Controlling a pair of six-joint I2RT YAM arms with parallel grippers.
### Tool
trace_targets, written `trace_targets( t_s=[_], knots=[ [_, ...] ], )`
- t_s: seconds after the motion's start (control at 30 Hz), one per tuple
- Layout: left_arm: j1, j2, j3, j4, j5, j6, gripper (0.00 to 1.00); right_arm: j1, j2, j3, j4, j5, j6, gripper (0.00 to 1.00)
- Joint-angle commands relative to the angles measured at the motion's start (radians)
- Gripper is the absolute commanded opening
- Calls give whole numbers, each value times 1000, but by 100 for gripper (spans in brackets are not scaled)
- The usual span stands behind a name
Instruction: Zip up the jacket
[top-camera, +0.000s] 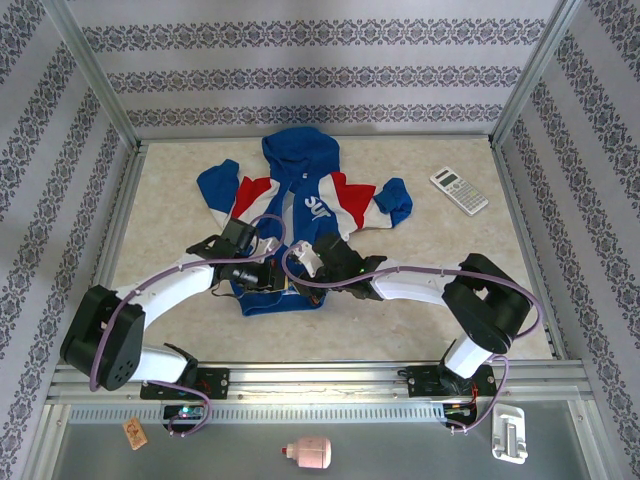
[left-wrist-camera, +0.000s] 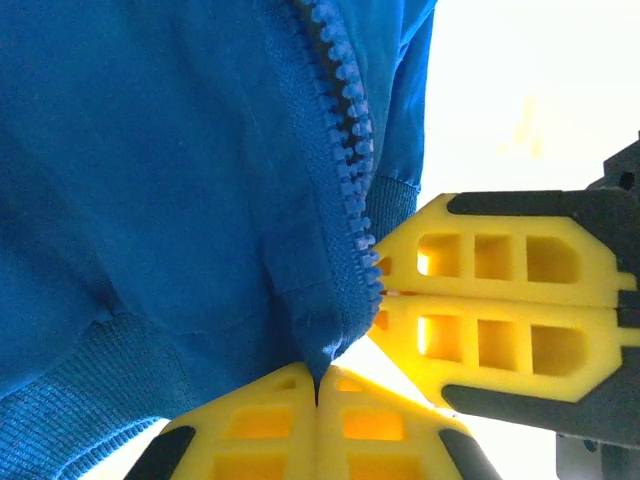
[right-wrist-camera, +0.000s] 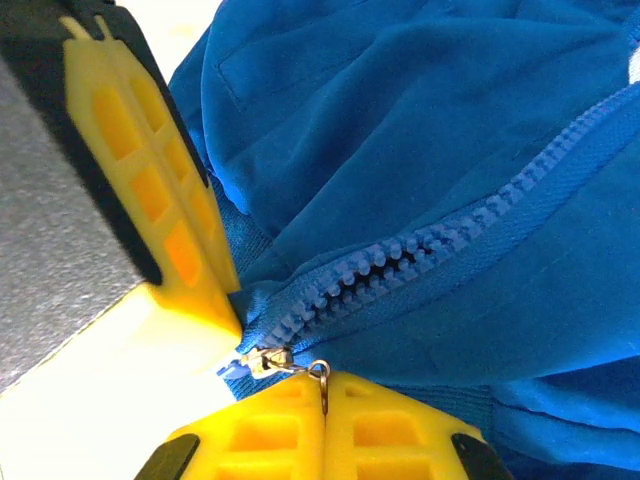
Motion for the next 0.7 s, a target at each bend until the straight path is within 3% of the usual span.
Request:
trace_targets(
  t_s=[0.0,0.27,0.43,0.5,0.53,0.67],
  knots=[
    [-21,-26,-31,-71,5,33,0,-37,-29,18,10,36,43,0],
    [-26,-61,-61,-59,-6,19,0,-65,-32,12,50,8,81,0],
    [-25,-94,-85,-6,-35,19,0,-64,-24,5,74,-80,65,0],
    [-25,-117,-100,42,-36,16,4,-62,-18,5,78,-130,57,0],
    [-25,-130,-108,66,-38,16,13,-62,-15,7,76,-153,51,0],
    [-18,-180,-121,104,-58,24,29,-58,-5,5,69,-223,40,0]
  ],
)
